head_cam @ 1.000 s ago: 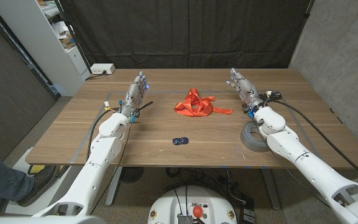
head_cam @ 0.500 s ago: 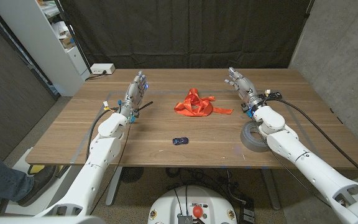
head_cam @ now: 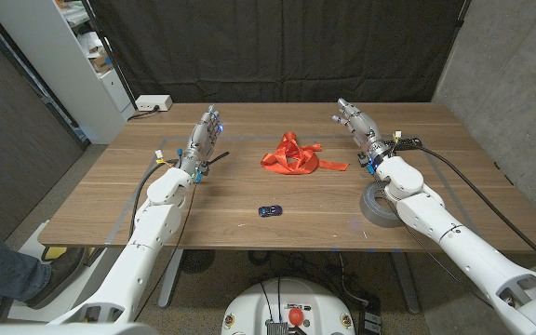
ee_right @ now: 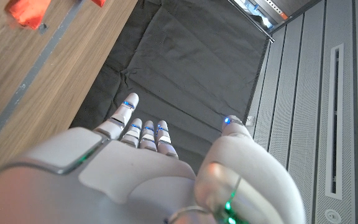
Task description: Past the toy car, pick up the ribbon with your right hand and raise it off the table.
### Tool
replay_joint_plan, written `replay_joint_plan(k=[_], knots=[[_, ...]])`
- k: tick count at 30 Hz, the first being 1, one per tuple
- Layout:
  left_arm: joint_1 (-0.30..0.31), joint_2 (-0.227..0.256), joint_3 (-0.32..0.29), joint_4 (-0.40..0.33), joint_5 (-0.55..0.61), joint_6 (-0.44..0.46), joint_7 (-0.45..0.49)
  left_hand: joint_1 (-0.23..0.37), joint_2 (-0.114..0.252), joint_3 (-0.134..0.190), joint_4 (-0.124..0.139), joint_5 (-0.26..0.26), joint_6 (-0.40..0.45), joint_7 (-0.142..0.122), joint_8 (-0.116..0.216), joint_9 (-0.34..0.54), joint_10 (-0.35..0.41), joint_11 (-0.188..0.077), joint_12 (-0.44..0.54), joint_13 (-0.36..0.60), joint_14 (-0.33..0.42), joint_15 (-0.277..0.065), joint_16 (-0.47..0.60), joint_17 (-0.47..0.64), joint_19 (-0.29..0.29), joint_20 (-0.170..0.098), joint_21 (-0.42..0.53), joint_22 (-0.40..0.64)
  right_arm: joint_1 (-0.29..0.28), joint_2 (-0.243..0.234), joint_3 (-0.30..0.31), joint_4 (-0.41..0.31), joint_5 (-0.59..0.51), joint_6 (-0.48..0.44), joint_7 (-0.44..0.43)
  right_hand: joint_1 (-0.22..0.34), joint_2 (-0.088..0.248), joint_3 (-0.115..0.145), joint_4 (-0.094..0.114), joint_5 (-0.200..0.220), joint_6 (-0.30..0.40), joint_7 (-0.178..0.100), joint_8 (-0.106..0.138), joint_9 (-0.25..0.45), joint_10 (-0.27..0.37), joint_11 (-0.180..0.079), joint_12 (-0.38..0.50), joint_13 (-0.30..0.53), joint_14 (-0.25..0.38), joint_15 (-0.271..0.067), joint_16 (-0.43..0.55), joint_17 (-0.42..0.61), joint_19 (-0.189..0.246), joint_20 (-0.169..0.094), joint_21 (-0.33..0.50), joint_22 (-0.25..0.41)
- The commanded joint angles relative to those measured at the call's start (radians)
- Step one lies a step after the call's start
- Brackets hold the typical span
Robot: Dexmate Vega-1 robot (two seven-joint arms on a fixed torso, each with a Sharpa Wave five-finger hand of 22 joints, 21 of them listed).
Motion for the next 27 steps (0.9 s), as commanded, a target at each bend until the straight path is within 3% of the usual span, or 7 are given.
replay_joint_plan(k=[1, 27], knots=[[-0.005, 0.001, 0.001, 0.012, -0.002, -0.010, -0.010, 0.001, 0.013, -0.001, -0.005, -0.003, 0.005, -0.005, 0.004, 0.003, -0.002, -0.004, 0.003, 0.001, -0.003, -0.001, 0.005, 0.003, -0.029, 0.007, -0.003, 0.004, 0.009, -0.017, -0.018, -0.032, -0.056, -0.022, -0.015, 0.009, 0.002, 0.001, -0.009, -0.002, 0.007, 0.001, 0.003, 0.001, 0.008, 0.002, -0.003, 0.003, 0.001, 0.001, -0.003, -0.001, 0.007, -0.001, -0.002, 0.005], [0.002, 0.008, 0.005, -0.003, 0.000, -0.015, -0.015, 0.003, 0.016, -0.003, -0.010, -0.008, 0.006, -0.004, 0.003, 0.004, 0.001, -0.003, 0.003, 0.001, -0.005, 0.000, 0.004, 0.003, -0.031, 0.011, -0.009, 0.005, 0.018, -0.029, -0.035, -0.073, -0.158, -0.024, -0.047, 0.010, -0.001, -0.002, -0.014, -0.006, 0.016, 0.000, 0.004, 0.001, 0.019, 0.003, -0.008, 0.003, 0.008, -0.002, -0.002, -0.003, 0.013, 0.001, -0.017, 0.005]])
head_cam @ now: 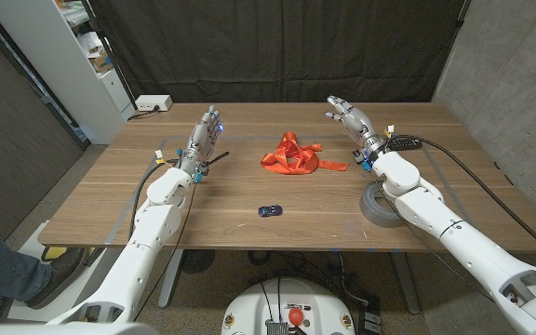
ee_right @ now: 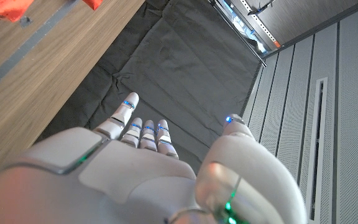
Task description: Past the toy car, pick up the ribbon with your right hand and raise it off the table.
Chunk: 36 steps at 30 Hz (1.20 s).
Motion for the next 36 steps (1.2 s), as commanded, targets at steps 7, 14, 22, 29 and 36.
replay_joint_plan(k=[7, 14, 22, 29, 36], knots=[[0.005, 0.009, 0.005, -0.017, 0.002, 0.006, -0.001, 0.001, 0.006, 0.002, -0.005, -0.005, 0.001, 0.001, 0.002, 0.004, 0.000, -0.001, 0.002, 0.000, -0.006, 0.000, 0.003, 0.003, -0.037, 0.006, -0.006, 0.005, 0.004, -0.002, -0.008, -0.021, -0.058, 0.013, -0.012, 0.010, -0.002, -0.003, -0.007, -0.002, 0.006, -0.001, 0.003, 0.002, 0.008, 0.004, -0.003, 0.003, 0.003, 0.003, -0.002, 0.001, 0.007, 0.002, -0.006, 0.005], [0.009, 0.016, 0.004, -0.026, -0.003, 0.021, -0.008, 0.001, 0.007, 0.001, -0.006, -0.007, 0.003, 0.002, 0.002, 0.004, -0.002, -0.001, 0.001, 0.000, -0.007, 0.000, 0.003, 0.004, -0.038, 0.006, -0.008, 0.005, 0.009, -0.004, -0.015, -0.036, -0.087, 0.008, -0.017, 0.010, -0.003, -0.004, -0.008, -0.003, 0.007, -0.001, 0.003, 0.002, 0.010, 0.004, -0.005, 0.004, 0.005, 0.003, -0.002, 0.001, 0.008, 0.003, -0.010, 0.005], [0.013, 0.019, 0.003, -0.034, 0.001, 0.023, -0.003, 0.000, 0.008, 0.000, -0.007, -0.008, 0.003, 0.001, 0.002, 0.004, -0.007, -0.002, 0.000, 0.000, -0.010, 0.003, 0.002, 0.004, -0.041, 0.007, -0.010, 0.005, 0.020, -0.004, -0.027, -0.042, -0.121, 0.008, -0.014, 0.010, -0.003, -0.005, -0.010, -0.003, 0.009, -0.005, 0.003, 0.002, 0.011, -0.001, -0.007, 0.004, 0.006, -0.001, -0.003, 0.000, 0.006, 0.003, -0.017, 0.005], [0.013, 0.020, 0.004, -0.036, 0.003, 0.023, -0.002, 0.000, 0.008, 0.000, -0.008, -0.009, 0.003, 0.001, 0.001, 0.004, -0.007, -0.001, -0.001, 0.000, -0.011, 0.004, 0.002, 0.004, -0.042, 0.008, -0.011, 0.005, 0.025, 0.000, -0.031, -0.043, -0.142, 0.012, -0.018, 0.011, -0.003, -0.005, -0.011, -0.003, 0.008, -0.008, 0.002, 0.002, 0.013, -0.001, -0.009, 0.004, 0.007, -0.001, -0.003, 0.000, 0.005, 0.004, -0.021, 0.005], [0.007, 0.020, 0.008, -0.032, 0.005, 0.026, -0.005, 0.000, 0.009, -0.001, -0.009, -0.010, 0.004, 0.002, 0.001, 0.004, -0.008, -0.002, -0.001, 0.001, -0.010, 0.004, 0.003, 0.004, -0.042, 0.009, -0.012, 0.005, 0.029, -0.010, -0.037, -0.061, -0.207, -0.005, -0.045, 0.012, -0.003, -0.005, -0.013, -0.003, 0.008, -0.009, 0.001, 0.002, 0.013, -0.001, -0.011, 0.004, 0.007, -0.001, -0.004, -0.001, 0.004, 0.005, -0.027, 0.005]])
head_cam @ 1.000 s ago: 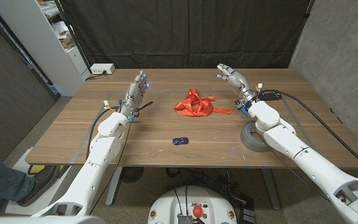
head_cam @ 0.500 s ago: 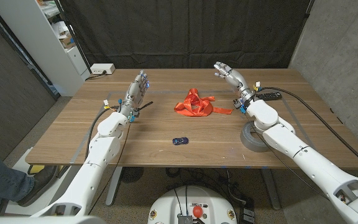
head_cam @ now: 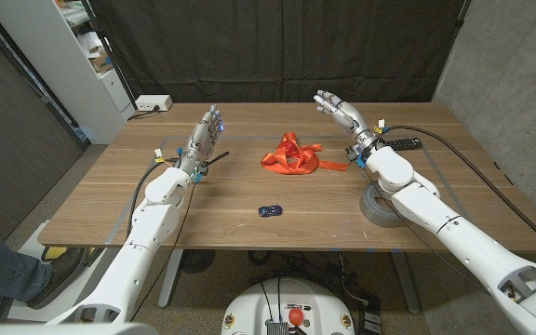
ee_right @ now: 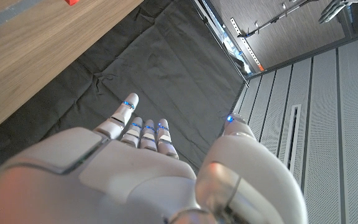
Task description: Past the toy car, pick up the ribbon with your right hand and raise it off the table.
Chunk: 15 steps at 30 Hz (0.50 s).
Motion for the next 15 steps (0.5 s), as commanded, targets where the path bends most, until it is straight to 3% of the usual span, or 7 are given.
replay_joint_plan(k=[1, 15], knots=[[-0.005, 0.002, 0.005, 0.003, 0.004, 0.005, -0.002, 0.000, 0.009, 0.004, -0.005, -0.003, 0.004, 0.001, 0.001, 0.004, -0.009, -0.002, -0.001, 0.000, -0.010, 0.003, 0.003, 0.004, -0.042, 0.009, -0.001, 0.005, 0.007, -0.008, -0.010, -0.022, -0.084, -0.016, -0.031, 0.013, -0.003, 0.003, -0.006, -0.003, 0.003, -0.004, 0.001, 0.002, 0.002, 0.000, -0.003, 0.004, 0.002, 0.002, -0.004, -0.001, 0.003, 0.005, -0.005, 0.005], [-0.016, -0.003, 0.004, 0.020, -0.007, -0.001, -0.023, 0.000, 0.011, 0.003, -0.006, -0.004, 0.003, 0.001, 0.000, 0.004, -0.009, 0.000, -0.001, 0.000, -0.011, 0.004, 0.003, 0.004, -0.043, 0.011, -0.002, 0.005, 0.009, -0.003, -0.014, -0.023, -0.127, -0.009, -0.043, 0.015, -0.004, 0.003, -0.008, -0.003, 0.002, -0.007, 0.000, 0.002, 0.002, -0.001, -0.007, 0.004, 0.002, 0.002, -0.005, -0.002, 0.003, 0.006, -0.013, 0.005]])
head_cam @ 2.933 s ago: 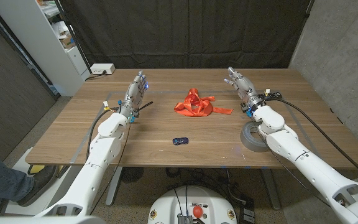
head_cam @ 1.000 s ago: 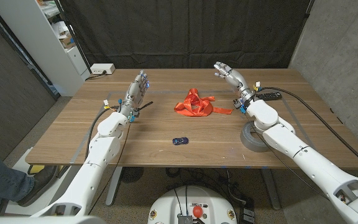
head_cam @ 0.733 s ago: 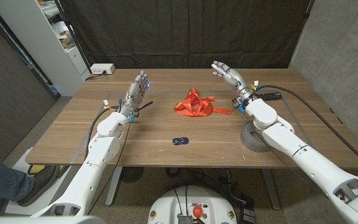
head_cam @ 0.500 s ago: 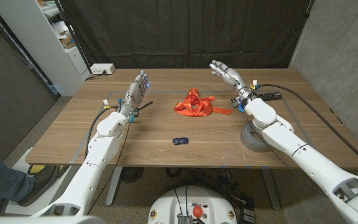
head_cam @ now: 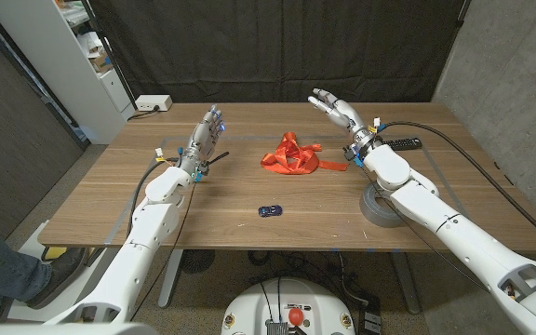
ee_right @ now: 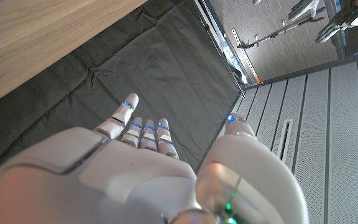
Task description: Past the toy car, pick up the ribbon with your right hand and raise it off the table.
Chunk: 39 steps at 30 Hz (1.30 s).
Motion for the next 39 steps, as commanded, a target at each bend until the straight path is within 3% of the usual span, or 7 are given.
replay_joint_plan(k=[1, 39], knots=[[-0.008, -0.003, 0.001, 0.011, -0.004, -0.005, -0.011, 0.000, 0.011, 0.003, -0.007, -0.004, 0.003, 0.001, 0.000, 0.004, -0.008, -0.001, -0.001, 0.000, -0.011, 0.004, 0.003, 0.004, -0.042, 0.010, -0.002, 0.005, 0.002, 0.004, -0.004, 0.000, -0.040, 0.005, -0.010, 0.009, 0.002, 0.000, -0.006, -0.003, -0.004, -0.001, 0.000, 0.002, 0.002, -0.001, -0.004, 0.004, 0.002, 0.001, -0.005, 0.003, 0.003, 0.006, -0.006, 0.005], [-0.036, -0.008, 0.001, 0.061, -0.007, 0.000, -0.046, 0.001, 0.016, 0.002, -0.012, -0.008, 0.005, 0.000, 0.000, 0.004, -0.009, 0.001, -0.001, 0.001, -0.013, 0.004, 0.003, 0.004, -0.042, 0.013, -0.004, 0.006, 0.086, 0.081, -0.066, 0.098, -0.042, 0.041, 0.048, 0.011, 0.006, -0.001, -0.010, -0.002, -0.003, -0.003, -0.002, 0.002, 0.010, 0.000, -0.009, 0.005, 0.007, 0.003, -0.005, 0.003, 0.012, 0.009, -0.022, 0.006]])
